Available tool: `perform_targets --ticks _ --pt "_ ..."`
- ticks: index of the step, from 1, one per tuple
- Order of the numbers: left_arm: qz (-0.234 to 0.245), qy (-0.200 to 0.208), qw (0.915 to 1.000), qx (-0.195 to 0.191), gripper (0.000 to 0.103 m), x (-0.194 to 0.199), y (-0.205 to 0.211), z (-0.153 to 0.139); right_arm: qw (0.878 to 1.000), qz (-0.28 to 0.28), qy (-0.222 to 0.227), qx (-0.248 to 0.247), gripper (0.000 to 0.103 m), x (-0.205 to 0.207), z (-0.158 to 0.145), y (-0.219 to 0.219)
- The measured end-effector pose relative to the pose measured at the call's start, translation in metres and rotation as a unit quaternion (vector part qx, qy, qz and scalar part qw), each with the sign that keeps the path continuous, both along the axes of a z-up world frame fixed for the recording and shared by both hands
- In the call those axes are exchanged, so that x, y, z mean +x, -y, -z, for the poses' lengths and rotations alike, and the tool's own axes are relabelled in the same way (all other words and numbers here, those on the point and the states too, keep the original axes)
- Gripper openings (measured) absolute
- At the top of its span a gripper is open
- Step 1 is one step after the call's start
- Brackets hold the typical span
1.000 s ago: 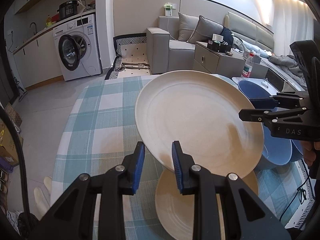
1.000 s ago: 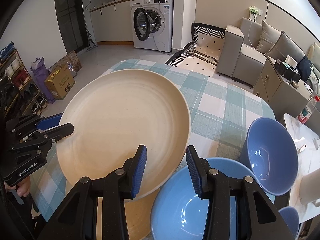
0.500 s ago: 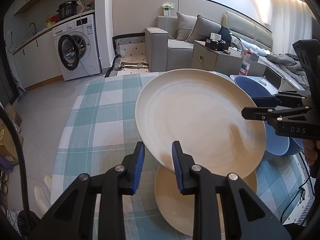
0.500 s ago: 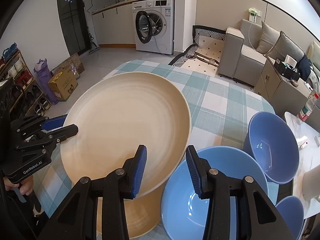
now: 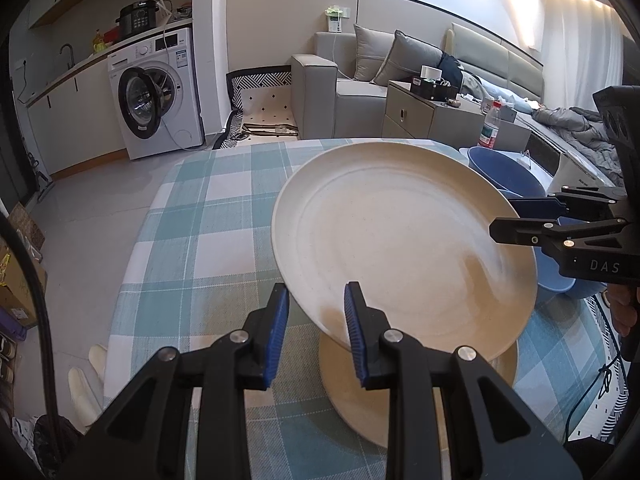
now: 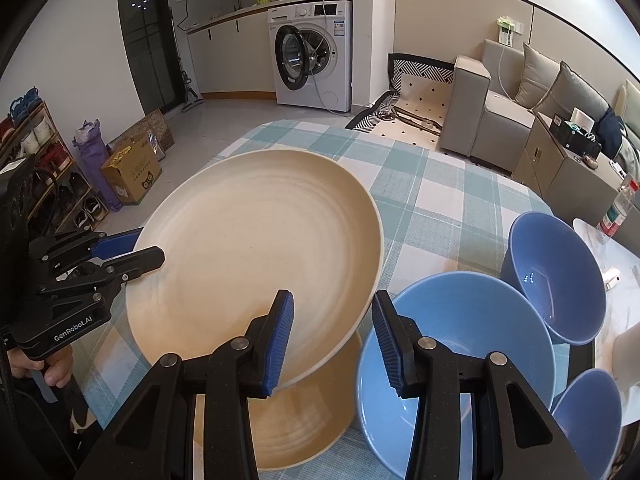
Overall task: Organize plates and bowls
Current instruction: 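Lower the held cream plate onto the stacked cream plates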
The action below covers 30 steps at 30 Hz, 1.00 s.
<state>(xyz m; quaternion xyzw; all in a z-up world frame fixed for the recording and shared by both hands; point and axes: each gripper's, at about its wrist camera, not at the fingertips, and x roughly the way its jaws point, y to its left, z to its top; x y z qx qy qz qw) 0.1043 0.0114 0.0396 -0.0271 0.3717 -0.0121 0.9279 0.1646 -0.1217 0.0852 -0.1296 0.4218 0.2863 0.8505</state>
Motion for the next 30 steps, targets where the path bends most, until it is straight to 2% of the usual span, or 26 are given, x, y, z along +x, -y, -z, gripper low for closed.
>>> perform_targets --ticks 19,30 --pt "0.006 -0.003 1.0 0.002 0.026 -0.018 -0.004 0.007 1.0 0.004 0.003 0.008 0.042 -0.032 0.004 0.0" --pt "0.009 -0.002 1.0 -0.004 0.026 -0.027 -0.007 0.007 0.999 0.017 -0.003 0.029 0.042 -0.047 0.009 0.009"
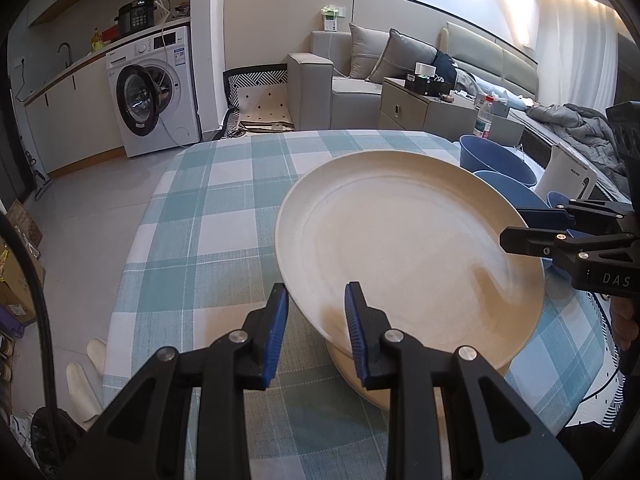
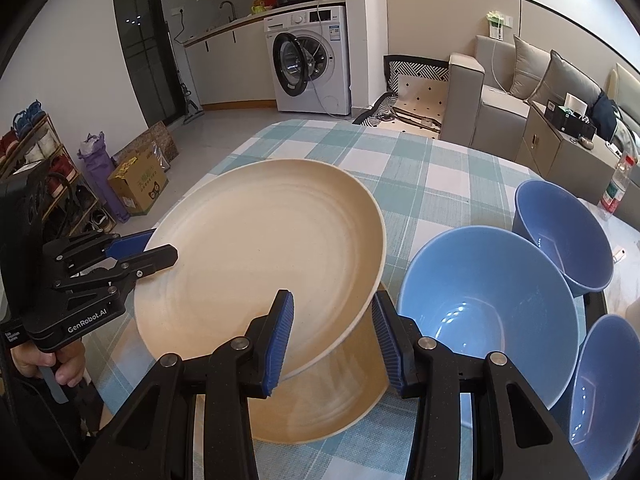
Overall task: Organize plates and bowls
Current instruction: 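Lower the held cream plate onto the stacked cream plates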
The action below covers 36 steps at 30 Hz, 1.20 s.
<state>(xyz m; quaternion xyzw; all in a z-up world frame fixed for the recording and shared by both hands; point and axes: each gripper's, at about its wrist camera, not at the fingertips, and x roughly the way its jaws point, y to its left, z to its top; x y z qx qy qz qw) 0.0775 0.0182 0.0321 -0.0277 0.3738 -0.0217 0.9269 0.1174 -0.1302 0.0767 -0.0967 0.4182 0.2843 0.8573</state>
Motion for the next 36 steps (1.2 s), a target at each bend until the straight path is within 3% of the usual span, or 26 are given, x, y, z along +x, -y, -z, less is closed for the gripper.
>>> perform_targets --ticks 36 --pt "0.022 -0.014 0.9995 0.019 0.028 -0.001 0.014 0.021 0.998 0.042 0.035 0.012 0.042 -0.047 0.04 0.015"
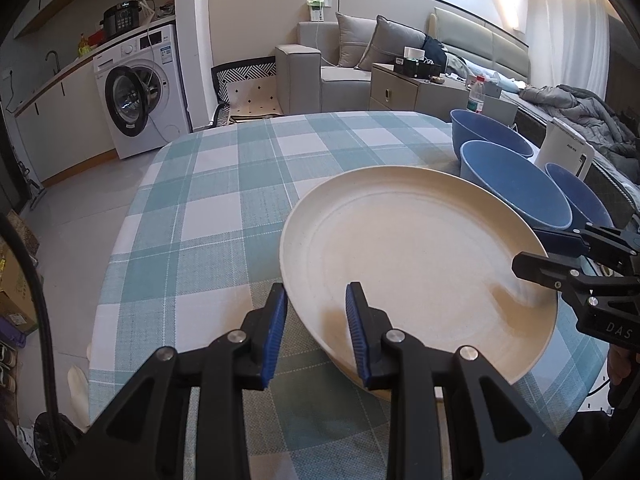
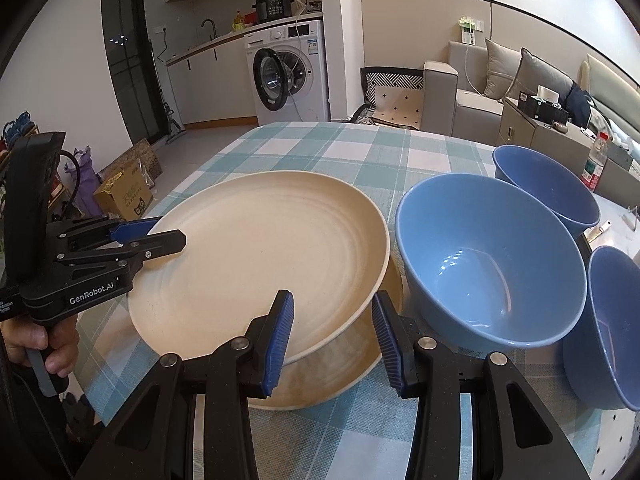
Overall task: Organize plates and bowls
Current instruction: 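Lower the held cream plate onto the stacked cream plates, then open both grippers to release the plate on the stack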
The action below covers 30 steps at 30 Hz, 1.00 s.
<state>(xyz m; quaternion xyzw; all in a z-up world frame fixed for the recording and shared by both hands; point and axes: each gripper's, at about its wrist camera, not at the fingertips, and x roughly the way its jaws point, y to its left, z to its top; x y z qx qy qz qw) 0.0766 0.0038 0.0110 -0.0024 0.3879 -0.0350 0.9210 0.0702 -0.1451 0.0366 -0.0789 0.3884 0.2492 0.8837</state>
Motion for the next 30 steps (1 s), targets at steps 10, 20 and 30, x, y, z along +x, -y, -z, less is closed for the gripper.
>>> perform_targets --ticks 10,20,30 --pt "-0.01 -0.006 0.9998 0.017 0.028 0.001 0.014 0.014 0.999 0.012 0.009 -0.039 0.042 0.002 0.015 0.0" --pt "-0.019 -0.017 0.9993 0.028 0.031 0.003 0.024 0.025 1.0 0.009 -0.002 -0.019 0.043 0.008 0.017 0.01" --pt "-0.033 -0.04 0.9978 0.042 0.031 0.007 0.031 0.041 1.0 0.005 -0.005 -0.02 0.043 0.009 0.023 0.011"
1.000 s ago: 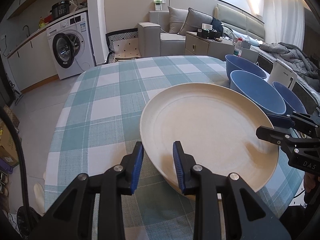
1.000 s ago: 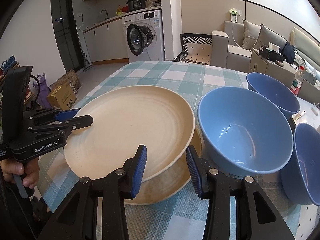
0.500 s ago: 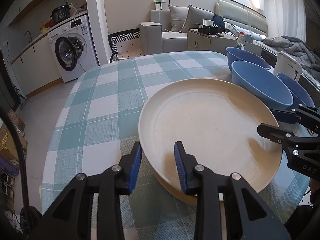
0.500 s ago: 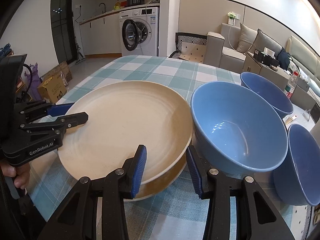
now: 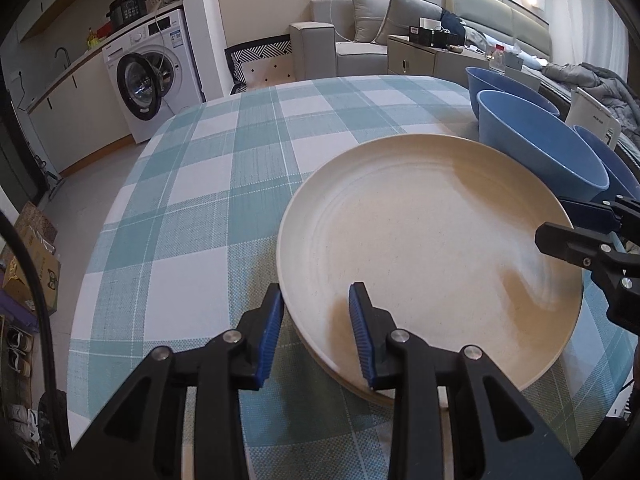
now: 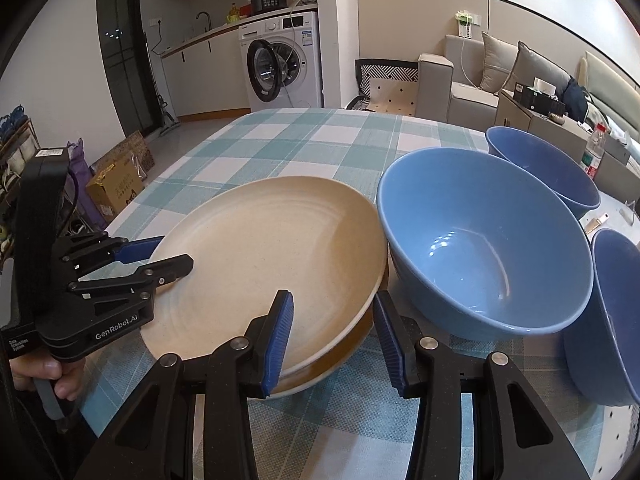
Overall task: Organize plates and bowls
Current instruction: 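Open both grippers to release the plate on the stack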
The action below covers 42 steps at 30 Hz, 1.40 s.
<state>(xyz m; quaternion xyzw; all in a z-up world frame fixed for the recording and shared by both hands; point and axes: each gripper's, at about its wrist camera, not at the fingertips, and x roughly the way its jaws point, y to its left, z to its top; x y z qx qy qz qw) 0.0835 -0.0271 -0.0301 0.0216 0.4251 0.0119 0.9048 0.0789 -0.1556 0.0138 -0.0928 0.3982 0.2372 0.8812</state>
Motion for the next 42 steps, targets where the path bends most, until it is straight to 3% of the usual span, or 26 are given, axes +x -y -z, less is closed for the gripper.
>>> perform_targets --ticks 11,18,24,42 --pt "-0.016 -0.011 0.9997 0.017 0.033 0.01 0.004 0.003 1.0 -0.008 -0.006 -0.01 0.046 0.001 0.01 -0.003" --pt "-0.017 -0.017 0.9994 0.024 0.033 0.014 0.005 0.004 1.0 -0.015 0.0 -0.014 0.055 -0.003 0.012 -0.007" --pt "-0.016 -0.022 0.9994 0.023 0.043 0.016 0.007 0.005 1.0 -0.021 -0.01 0.001 0.063 -0.002 0.012 -0.005" --pt "-0.01 -0.038 0.9992 0.001 0.053 0.016 0.005 0.006 0.999 -0.021 -0.03 0.034 0.069 0.003 0.013 0.002"
